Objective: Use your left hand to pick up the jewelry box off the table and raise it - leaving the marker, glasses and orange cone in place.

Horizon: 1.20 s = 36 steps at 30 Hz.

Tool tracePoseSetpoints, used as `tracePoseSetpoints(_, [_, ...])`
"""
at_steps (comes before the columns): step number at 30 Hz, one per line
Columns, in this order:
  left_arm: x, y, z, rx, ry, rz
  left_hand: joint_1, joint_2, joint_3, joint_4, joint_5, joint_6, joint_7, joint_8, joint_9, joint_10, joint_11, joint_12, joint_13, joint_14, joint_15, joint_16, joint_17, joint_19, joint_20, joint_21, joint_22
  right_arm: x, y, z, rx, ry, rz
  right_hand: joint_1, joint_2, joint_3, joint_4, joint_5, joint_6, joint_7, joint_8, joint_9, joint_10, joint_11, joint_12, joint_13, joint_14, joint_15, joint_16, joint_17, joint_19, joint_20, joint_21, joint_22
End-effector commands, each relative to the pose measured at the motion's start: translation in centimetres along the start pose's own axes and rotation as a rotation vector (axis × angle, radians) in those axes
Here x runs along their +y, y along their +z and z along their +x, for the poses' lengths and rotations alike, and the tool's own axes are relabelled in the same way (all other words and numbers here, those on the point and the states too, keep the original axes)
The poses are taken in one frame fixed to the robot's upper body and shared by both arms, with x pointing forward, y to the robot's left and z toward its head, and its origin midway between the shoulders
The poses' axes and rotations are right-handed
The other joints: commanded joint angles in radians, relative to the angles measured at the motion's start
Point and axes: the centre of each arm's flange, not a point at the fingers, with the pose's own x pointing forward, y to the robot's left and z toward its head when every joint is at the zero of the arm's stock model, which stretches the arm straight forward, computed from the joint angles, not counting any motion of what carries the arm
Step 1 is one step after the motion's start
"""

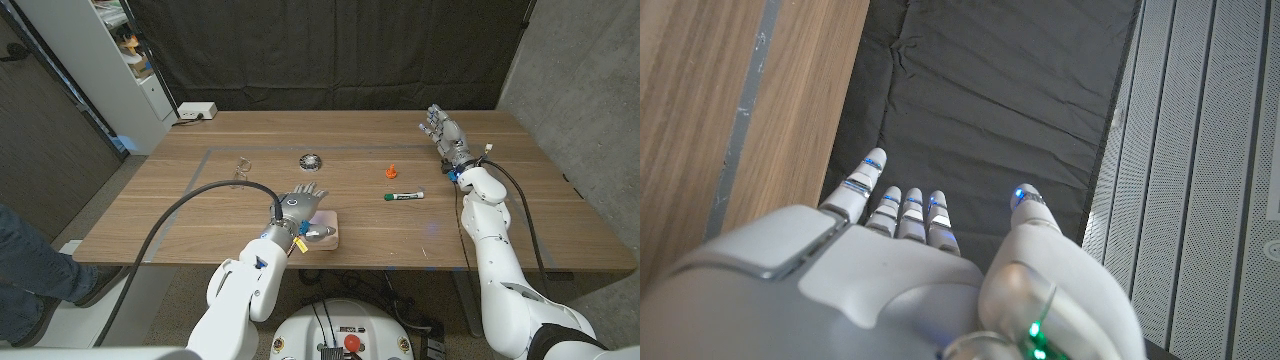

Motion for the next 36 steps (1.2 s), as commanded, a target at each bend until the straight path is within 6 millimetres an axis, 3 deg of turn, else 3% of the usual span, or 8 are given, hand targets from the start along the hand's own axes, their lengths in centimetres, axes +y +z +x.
tracePoseSetpoints(1, [-0.7, 0.6, 0.2, 0.017, -0.022, 0.005, 0.01, -0.001, 0.0, 0.005, 0.007, -0.016, 0.001, -0.003, 0.005, -0.006, -0.001, 0.003, 0.006, 0.005, 0.007, -0.003, 0.001, 0.008, 0.0, -0.003, -0.001, -0.8, -0.2, -0.6, 0.003, -0.011, 0.005, -0.004, -0.006, 0.002, -0.002, 0.003, 0.001, -0.005, 0.003, 0.004, 0.003, -0.002, 0.008, 0.005, 0.003, 0.004, 0.001, 0.002, 0.007, 0.004, 0.008, 0.005])
tracePoseSetpoints(18, [-0.9, 0.8, 1.0, -0.006, -0.064, 0.009, 0.02, -0.004, -0.006, 0.006, 0.005, -0.099, -0.006, -0.03, 0.005, -0.043, 0.021, -0.011, 0.008, -0.014, 0.016, -0.016, -0.002, 0.006, 0.0, -0.022, -0.002, -1.5, -0.6, -1.4, 0.011, -0.033, 0.012, -0.004, -0.005, 0.002, -0.003, 0.003, 0.001, -0.007, 0.003, 0.004, 0.003, -0.003, 0.008, 0.005, 0.002, 0.006, 0.001, 0.002, 0.006, 0.004, 0.008, 0.005])
tracePoseSetpoints(36, [-1.3, 0.7, 1.6, 0.008, -0.117, 0.005, 0.023, -0.004, -0.01, 0.007, 0.004, -0.114, 0.0, -0.027, 0.005, -0.067, 0.033, -0.019, 0.009, -0.026, 0.021, -0.021, -0.003, 0.004, 0.001, -0.033, -0.002, -1.8, -1.4, -1.6, 0.015, -0.046, 0.017, -0.005, -0.005, 0.001, -0.002, 0.003, 0.002, -0.007, 0.003, 0.004, 0.004, -0.004, 0.008, 0.005, 0.003, 0.008, 0.001, 0.002, 0.007, 0.005, 0.008, 0.005])
